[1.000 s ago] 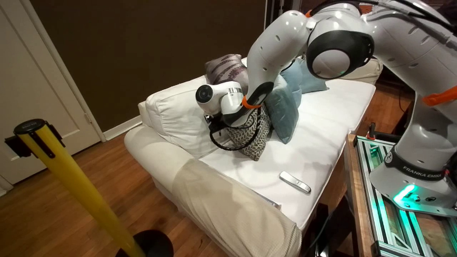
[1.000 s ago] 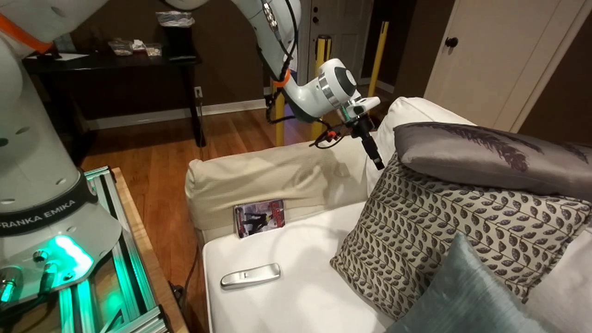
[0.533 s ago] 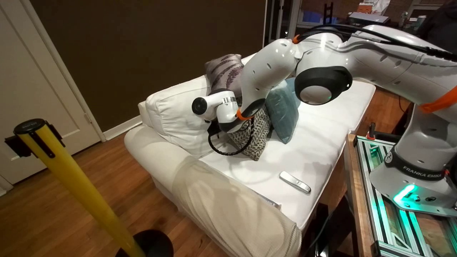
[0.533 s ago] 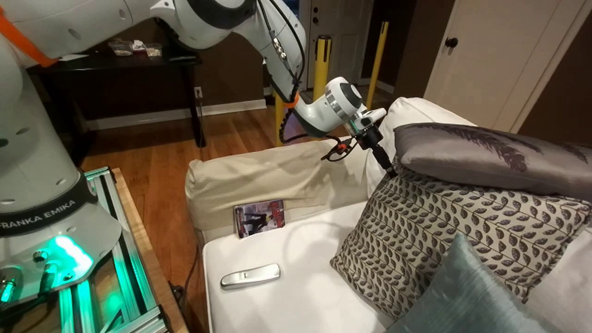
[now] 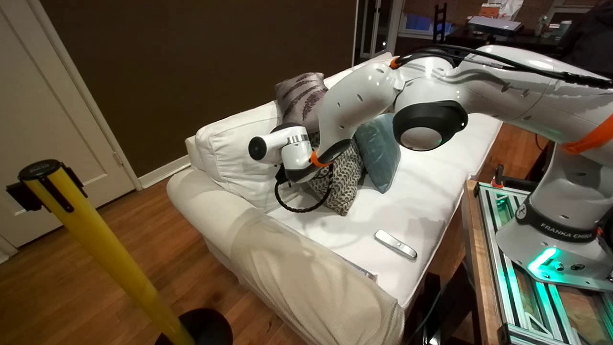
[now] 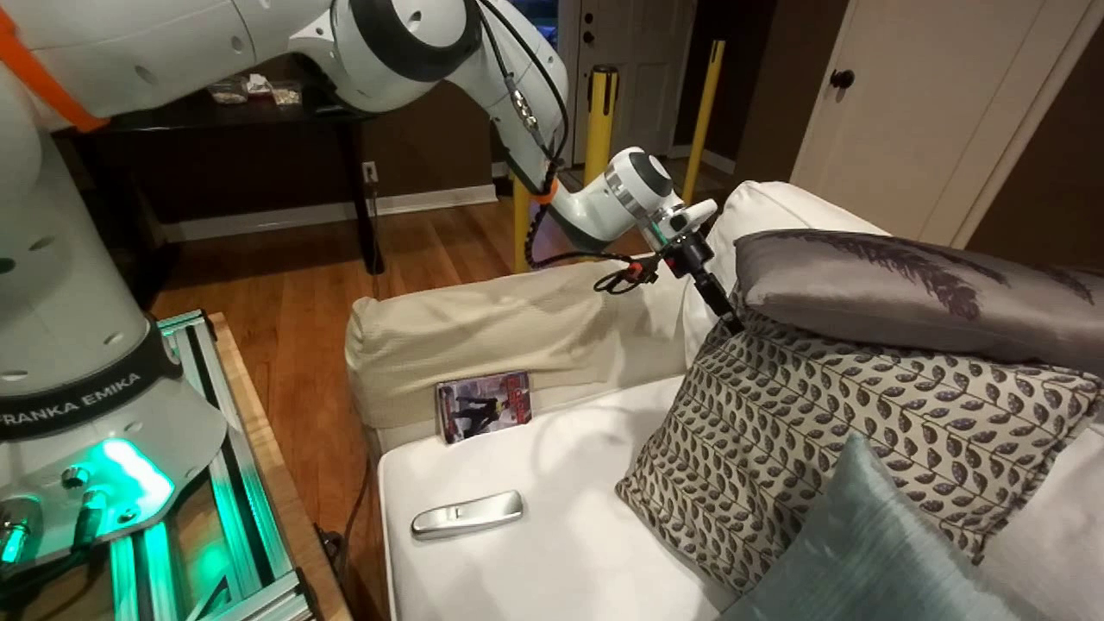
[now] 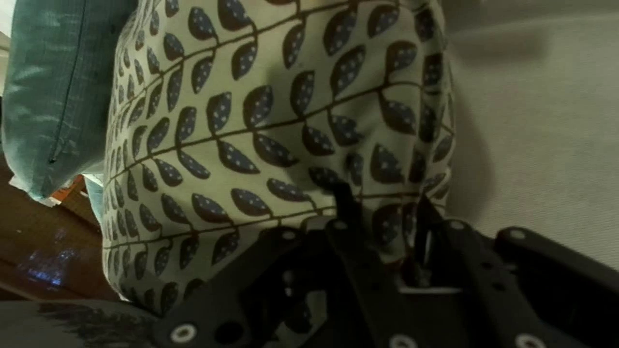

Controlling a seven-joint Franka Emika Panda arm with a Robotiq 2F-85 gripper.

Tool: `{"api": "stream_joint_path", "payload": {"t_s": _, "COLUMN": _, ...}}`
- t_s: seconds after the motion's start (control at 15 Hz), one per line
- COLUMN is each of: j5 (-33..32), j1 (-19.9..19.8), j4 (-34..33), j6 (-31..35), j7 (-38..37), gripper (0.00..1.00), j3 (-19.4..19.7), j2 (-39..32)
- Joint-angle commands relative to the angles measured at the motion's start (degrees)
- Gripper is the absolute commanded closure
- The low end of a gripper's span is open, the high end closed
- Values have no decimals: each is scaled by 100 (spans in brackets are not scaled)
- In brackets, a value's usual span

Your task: Move the bottom brown pillow to the left

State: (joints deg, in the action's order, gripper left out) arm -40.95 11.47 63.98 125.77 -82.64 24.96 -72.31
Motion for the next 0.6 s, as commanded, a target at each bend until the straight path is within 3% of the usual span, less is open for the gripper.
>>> {"api": "stream_joint_path", "payload": {"t_s": 0.0, "j5": 37, "j1": -125, "j4": -230, "j6": -182, "j7": 43, "gripper": 98, "j3": -215, "j2": -70}}
{"api": "stream_joint_path", "payload": {"t_s": 0.13, "j5": 46, "j1": -133, "j4": -102, "j6": -58, "j7": 121, "gripper": 95, "j3": -342, "j2": 64}}
{"api": "stream_joint_path", "payload": {"t_s": 0.2, "j5": 109, "j1": -59, "j4": 122, "j6": 115, "j7": 214, "gripper": 99, "j3": -363, "j2": 233}}
{"api": "stream_joint_path", "payload": {"t_s": 0.53, "j5": -68, "j1": 214, "j4": 1342, "j6": 820, "j7": 654, "gripper": 96, "j3": -662, "j2": 1178}}
